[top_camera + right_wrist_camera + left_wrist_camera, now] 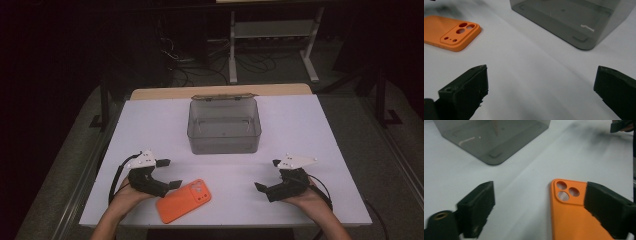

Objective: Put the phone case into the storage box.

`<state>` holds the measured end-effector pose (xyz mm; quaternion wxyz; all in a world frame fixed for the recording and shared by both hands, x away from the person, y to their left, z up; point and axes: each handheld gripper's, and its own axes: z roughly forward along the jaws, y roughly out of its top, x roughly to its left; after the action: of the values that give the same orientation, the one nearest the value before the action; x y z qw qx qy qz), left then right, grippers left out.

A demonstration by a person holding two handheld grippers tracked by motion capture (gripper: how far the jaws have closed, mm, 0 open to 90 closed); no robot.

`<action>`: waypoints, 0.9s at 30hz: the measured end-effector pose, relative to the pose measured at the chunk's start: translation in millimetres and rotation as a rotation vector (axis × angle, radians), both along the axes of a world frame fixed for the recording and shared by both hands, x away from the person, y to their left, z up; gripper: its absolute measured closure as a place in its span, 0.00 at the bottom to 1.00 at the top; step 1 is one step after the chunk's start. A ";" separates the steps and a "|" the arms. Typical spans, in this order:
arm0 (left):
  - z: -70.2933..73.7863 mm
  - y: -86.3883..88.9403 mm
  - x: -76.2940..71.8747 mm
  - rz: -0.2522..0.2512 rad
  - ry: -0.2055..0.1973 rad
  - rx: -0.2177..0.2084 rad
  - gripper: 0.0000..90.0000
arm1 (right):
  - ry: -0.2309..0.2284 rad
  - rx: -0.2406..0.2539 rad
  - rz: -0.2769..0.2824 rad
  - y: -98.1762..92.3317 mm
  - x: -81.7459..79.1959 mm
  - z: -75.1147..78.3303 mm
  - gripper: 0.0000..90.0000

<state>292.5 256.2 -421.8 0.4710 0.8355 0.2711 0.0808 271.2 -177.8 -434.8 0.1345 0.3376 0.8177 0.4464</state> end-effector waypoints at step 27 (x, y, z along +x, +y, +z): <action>4.7 -3.9 -3.6 -0.018 0.013 0.043 0.00 | -0.006 -0.003 0.005 0.4 -0.9 0.6 0.00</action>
<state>288.9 252.3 -417.1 0.4518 0.8485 0.2647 0.0770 270.3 -177.5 -434.2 0.1365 0.3340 0.8187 0.4466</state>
